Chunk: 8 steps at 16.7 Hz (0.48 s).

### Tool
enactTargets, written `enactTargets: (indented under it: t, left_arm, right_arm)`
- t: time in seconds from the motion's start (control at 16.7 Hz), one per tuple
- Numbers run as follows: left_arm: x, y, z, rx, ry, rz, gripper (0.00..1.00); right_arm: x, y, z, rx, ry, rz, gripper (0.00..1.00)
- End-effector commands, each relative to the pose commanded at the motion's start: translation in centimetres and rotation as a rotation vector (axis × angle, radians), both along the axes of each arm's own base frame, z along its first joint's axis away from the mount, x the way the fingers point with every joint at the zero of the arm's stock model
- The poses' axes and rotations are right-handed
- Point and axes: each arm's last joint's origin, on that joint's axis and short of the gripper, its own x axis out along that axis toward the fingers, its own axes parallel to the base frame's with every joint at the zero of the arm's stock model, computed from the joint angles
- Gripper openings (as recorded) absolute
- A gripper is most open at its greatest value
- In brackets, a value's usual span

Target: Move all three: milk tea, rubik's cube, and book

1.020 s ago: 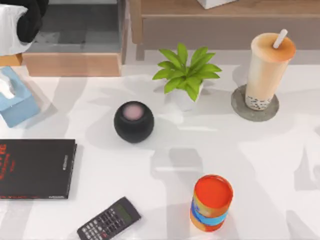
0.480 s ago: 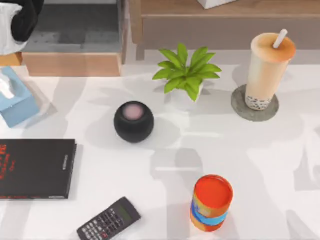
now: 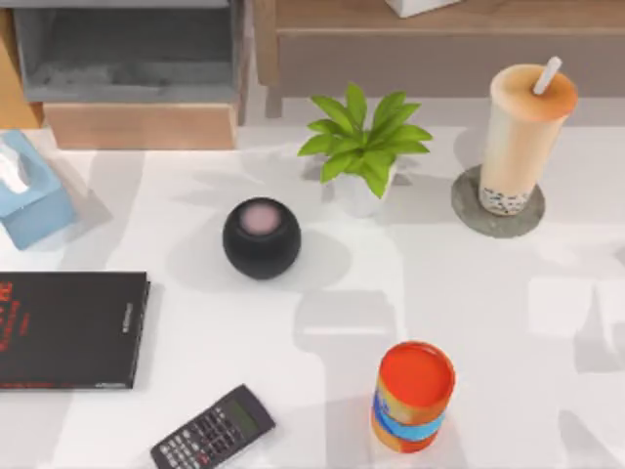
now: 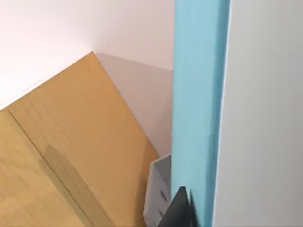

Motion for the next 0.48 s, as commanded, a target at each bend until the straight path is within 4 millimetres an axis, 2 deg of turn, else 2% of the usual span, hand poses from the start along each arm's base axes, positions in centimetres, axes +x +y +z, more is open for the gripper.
enactTargets:
  t: [0.12, 0.24, 0.48]
  left_arm:
    - [-3.2, 1.1, -0.4, 0.215, 0.005, 0.029, 0.00]
    - [-6.1, 1.9, -2.2, 0.420, 0.039, 0.048, 0.00]
    - [-11.5, 3.0, -8.8, 0.733, 0.180, 0.029, 0.00]
  right_arm:
    - [0.0, 0.0, 0.0, 0.000, 0.000, 0.000, 1.00]
    - [0.0, 0.0, 0.0, 0.000, 0.000, 0.000, 1.00]
    - [0.0, 0.0, 0.0, 0.000, 0.000, 0.000, 1.00]
